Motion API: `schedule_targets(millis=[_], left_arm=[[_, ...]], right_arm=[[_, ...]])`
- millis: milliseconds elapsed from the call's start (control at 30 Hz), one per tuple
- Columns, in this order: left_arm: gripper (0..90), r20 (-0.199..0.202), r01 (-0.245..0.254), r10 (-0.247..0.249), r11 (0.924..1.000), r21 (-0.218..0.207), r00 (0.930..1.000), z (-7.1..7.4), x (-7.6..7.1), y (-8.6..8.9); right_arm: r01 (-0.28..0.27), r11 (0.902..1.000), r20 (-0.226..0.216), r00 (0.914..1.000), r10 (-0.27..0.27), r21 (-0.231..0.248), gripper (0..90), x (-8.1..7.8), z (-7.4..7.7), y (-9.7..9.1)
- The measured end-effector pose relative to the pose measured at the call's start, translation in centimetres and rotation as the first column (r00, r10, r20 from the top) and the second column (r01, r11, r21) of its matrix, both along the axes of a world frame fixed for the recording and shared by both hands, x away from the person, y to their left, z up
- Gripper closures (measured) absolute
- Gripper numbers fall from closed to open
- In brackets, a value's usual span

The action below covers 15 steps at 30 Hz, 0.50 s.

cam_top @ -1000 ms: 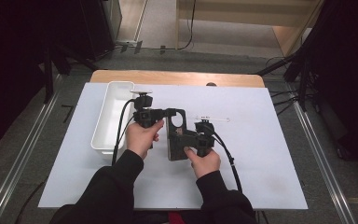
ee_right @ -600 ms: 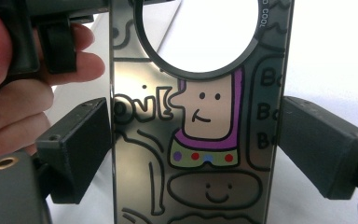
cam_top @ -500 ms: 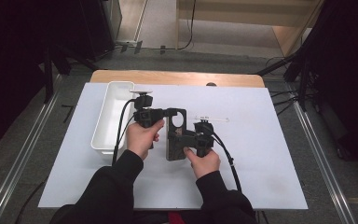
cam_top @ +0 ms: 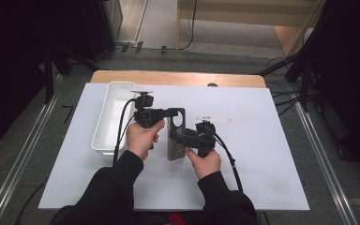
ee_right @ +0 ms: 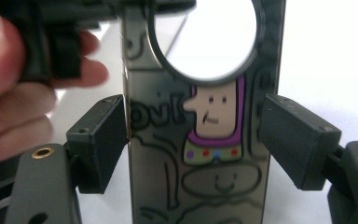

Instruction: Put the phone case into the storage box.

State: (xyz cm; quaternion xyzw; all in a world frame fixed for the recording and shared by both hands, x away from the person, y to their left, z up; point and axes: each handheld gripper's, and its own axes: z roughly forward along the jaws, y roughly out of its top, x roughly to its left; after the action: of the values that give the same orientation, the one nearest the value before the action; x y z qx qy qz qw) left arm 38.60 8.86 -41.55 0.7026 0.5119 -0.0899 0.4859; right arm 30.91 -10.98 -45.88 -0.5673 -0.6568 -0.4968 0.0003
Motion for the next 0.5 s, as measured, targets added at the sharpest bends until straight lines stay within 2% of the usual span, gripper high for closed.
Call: schedule_targets(millis=[133, 400, 500], left_arm=[[79.6, 0.009, 0.01, -0.011, 0.9999, 0.009, 0.9999, 0.2, -0.1, -0.1], [79.6, 0.052, 0.03, -0.033, 0.9983, 0.05, 0.9981, 0.7, -0.3, -0.3], [79.6, 0.064, 0.038, -0.042, 0.9976, 0.057, 0.9971, 0.9, -0.4, -0.3]], right_arm=[[-0.009, 1.0, -0.004, 1.0, 0.009, 0.002, 23.0, 0.0, 0.1, -0.2], [-0.055, 0.998, -0.004, 0.9985, 0.055, -0.032, 21.2, -0.2, 0.4, -0.7], [-0.076, 0.9945, 0.009, 0.997, 0.077, -0.073, 21.1, -0.3, 0.5, -1.1]])
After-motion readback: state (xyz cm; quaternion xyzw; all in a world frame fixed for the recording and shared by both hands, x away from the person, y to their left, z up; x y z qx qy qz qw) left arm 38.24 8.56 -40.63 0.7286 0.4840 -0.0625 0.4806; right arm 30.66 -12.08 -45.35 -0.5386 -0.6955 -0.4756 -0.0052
